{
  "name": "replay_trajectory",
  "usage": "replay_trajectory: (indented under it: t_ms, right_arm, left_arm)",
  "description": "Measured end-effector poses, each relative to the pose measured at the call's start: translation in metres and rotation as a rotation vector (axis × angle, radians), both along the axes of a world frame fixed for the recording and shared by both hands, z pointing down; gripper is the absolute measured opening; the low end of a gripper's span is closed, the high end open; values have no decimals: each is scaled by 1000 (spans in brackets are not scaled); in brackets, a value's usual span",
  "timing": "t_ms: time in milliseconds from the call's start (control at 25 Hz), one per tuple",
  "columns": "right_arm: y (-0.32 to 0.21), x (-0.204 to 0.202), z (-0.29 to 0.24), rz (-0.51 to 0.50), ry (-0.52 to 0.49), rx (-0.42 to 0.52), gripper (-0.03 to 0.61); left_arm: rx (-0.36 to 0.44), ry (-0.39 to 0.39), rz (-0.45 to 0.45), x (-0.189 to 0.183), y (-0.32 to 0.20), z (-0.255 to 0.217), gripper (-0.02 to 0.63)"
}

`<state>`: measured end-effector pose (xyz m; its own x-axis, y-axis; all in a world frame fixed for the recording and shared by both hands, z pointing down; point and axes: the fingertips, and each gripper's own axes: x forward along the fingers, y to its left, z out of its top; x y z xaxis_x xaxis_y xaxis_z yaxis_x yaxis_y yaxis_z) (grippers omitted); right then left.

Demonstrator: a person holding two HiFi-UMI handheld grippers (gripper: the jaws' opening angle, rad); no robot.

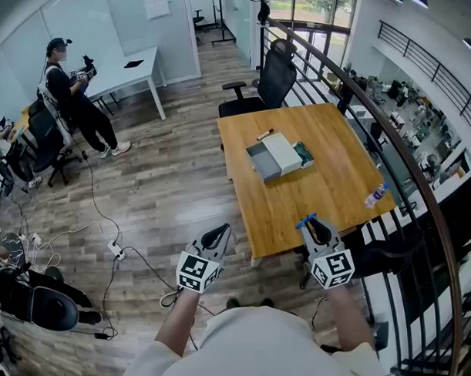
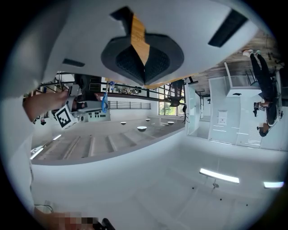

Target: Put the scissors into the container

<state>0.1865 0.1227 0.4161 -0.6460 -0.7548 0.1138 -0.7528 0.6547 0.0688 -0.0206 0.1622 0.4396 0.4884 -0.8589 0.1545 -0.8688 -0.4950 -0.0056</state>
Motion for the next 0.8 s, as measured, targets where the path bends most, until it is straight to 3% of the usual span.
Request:
replay_trajectory:
  t_ms: [800]
  right_arm:
    - [19,-41,20,41,-1,-27,81]
  left_arm:
    - [-35,13,49,-35,8,24,-6]
